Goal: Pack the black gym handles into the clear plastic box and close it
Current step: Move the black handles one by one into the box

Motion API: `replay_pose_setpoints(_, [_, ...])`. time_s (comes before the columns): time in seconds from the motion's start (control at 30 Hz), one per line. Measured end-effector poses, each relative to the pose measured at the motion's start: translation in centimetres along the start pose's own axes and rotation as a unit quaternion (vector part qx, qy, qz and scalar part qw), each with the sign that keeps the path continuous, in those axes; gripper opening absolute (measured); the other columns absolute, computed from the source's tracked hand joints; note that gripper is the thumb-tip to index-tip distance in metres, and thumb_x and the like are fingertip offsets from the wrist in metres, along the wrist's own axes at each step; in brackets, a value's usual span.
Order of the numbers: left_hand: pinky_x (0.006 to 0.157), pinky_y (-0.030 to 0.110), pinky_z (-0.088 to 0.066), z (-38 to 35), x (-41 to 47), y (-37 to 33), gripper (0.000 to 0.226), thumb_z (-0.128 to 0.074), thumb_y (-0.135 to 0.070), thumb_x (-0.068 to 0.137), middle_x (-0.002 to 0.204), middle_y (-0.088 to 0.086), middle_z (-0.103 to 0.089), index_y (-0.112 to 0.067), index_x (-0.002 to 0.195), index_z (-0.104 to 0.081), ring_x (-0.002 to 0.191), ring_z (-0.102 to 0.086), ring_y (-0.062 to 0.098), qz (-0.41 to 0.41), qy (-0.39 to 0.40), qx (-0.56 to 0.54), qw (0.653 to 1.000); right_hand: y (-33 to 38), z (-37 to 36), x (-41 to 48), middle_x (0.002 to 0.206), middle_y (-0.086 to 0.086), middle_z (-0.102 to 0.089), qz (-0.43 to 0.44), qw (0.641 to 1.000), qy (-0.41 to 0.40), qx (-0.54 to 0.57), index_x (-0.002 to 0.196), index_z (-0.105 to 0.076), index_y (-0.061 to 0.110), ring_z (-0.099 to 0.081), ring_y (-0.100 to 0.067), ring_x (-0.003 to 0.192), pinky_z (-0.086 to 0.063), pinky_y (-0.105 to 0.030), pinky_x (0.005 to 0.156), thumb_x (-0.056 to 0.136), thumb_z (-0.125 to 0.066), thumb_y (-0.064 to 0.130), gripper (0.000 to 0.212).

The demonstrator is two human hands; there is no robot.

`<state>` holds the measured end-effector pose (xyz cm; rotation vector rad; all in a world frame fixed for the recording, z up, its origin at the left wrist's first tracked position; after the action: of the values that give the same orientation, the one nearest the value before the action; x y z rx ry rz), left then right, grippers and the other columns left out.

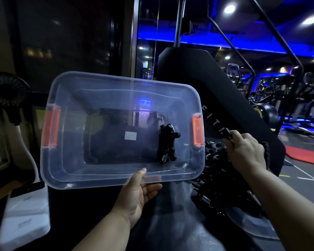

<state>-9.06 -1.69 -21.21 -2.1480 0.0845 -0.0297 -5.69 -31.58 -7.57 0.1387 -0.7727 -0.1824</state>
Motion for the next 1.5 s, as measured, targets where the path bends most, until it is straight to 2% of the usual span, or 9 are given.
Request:
replay_pose_setpoints(0.23, [0.069, 0.03, -0.051, 0.0, 0.0, 0.0, 0.032, -0.048, -0.031, 0.092, 0.097, 0.017, -0.073, -0.009, 0.115, -0.053, 0.066, -0.069, 0.017, 0.002, 0.004, 0.006, 1.0, 3.3, 3.3, -0.5, 0.099, -0.023, -0.056, 0.022, 0.981, -0.103, 0.164, 0.118, -0.051, 0.005, -0.052, -0.042, 0.095, -0.04, -0.044, 0.08, 0.096, -0.048, 0.033, 0.036])
replay_pose_setpoints(0.47, [0.067, 0.03, -0.05, 0.0, 0.0, -0.1, 0.029, -0.048, -0.03, 0.092, 0.093, 0.014, -0.074, -0.01, 0.113, -0.054, 0.064, -0.068, 0.017, 0.001, 0.002, 0.003, 1.0, 6.2, 6.6, -1.9, 0.096, -0.018, -0.06, 0.043, 0.945, -0.161, 0.281, 0.113, -0.043, 0.007, -0.054, -0.039, 0.089, -0.026, -0.031, 0.069, 0.092, -0.028, 0.046, 0.047])
replay_pose_setpoints(0.63, [0.066, 0.029, -0.05, 0.2, 0.0, -0.1, 0.024, -0.048, -0.03, 0.092, 0.088, 0.013, -0.074, -0.012, 0.108, -0.055, 0.063, -0.068, 0.017, 0.004, -0.001, -0.006, 1.0, 8.0, 7.9, -2.1, 0.094, -0.002, -0.052, 0.013, 0.913, -0.134, 0.386, 0.109, -0.042, 0.015, -0.048, -0.026, 0.09, -0.034, -0.037, 0.075, 0.094, -0.028, 0.042, 0.034])
replay_pose_setpoints(0.77, [0.067, 0.03, -0.05, 0.2, -0.1, -0.1, 0.025, -0.047, -0.029, 0.093, 0.088, 0.013, -0.074, -0.01, 0.107, -0.056, 0.064, -0.068, 0.018, 0.003, -0.002, 0.002, 1.0, 8.9, 8.8, -2.2, 0.091, 0.002, -0.048, 0.02, 0.909, -0.141, 0.392, 0.11, -0.044, 0.013, -0.043, -0.019, 0.089, -0.025, -0.028, 0.072, 0.088, -0.029, 0.03, 0.031])
replay_pose_setpoints(0.87, [0.068, 0.03, -0.05, 0.3, 0.0, 0.0, 0.024, -0.048, -0.029, 0.093, 0.089, 0.014, -0.074, -0.011, 0.106, -0.056, 0.066, -0.068, 0.019, 0.005, -0.004, 0.004, 1.0, 9.6, 9.8, -2.7, 0.08, 0.011, -0.045, 0.056, 0.898, -0.182, 0.398, 0.107, -0.045, 0.005, -0.04, -0.008, 0.077, -0.023, -0.027, 0.063, 0.094, -0.031, 0.026, 0.028])
replay_pose_setpoints(0.97, [0.066, 0.03, -0.049, 0.4, 0.1, 0.0, 0.022, -0.048, -0.028, 0.093, 0.086, 0.013, -0.074, -0.01, 0.103, -0.055, 0.064, -0.068, 0.019, 0.006, -0.009, 0.005, 1.0, 10.5, 10.1, -3.0, 0.074, 0.009, -0.052, 0.073, 0.88, -0.202, 0.424, 0.107, -0.045, 0.005, -0.047, -0.001, 0.066, -0.034, -0.023, 0.06, 0.099, -0.032, 0.027, 0.026])
replay_pose_setpoints(1.1, [0.066, 0.03, -0.05, 0.3, 0.0, -0.1, 0.023, -0.047, -0.028, 0.094, 0.086, 0.014, -0.074, -0.008, 0.099, -0.057, 0.064, -0.067, 0.019, 0.003, -0.006, 0.009, 1.0, 12.6, 7.9, -2.5, 0.088, -0.004, -0.062, 0.061, 0.889, -0.132, 0.435, 0.105, -0.037, 0.025, -0.06, -0.031, 0.076, -0.047, -0.049, 0.07, 0.096, -0.027, 0.054, 0.032])
replay_pose_setpoints(1.33, [0.057, 0.026, -0.05, 0.4, 0.0, -0.1, 0.023, -0.05, -0.026, 0.093, 0.086, 0.017, -0.071, -0.008, 0.104, -0.058, 0.061, -0.067, 0.02, 0.012, -0.011, -0.015, 1.0, 14.8, 2.5, -2.7, 0.091, -0.004, -0.056, 0.016, 0.895, 0.006, 0.446, 0.093, -0.04, 0.032, -0.059, -0.029, 0.085, -0.05, -0.056, 0.08, 0.087, -0.03, 0.057, 0.027])
replay_pose_setpoints(1.5, [0.058, 0.027, -0.05, 0.5, 0.1, 0.1, 0.028, -0.047, -0.027, 0.093, 0.088, 0.015, -0.069, -0.009, 0.111, -0.058, 0.062, -0.067, 0.02, 0.009, -0.023, -0.009, 1.0, 15.3, -1.2, -2.6, 0.078, -0.008, -0.058, -0.035, 0.894, 0.103, 0.435, 0.097, -0.046, 0.021, -0.064, -0.035, 0.078, -0.053, -0.055, 0.077, 0.098, -0.038, 0.041, 0.022])
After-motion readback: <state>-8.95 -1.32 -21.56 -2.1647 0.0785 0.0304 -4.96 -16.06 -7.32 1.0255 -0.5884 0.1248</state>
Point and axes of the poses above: each hand's wrist, its own x-axis towards the middle knuckle, its own z-axis out of the back of the hand, y = z × x, the point moved 8 cm from there along x, towards the middle knuckle
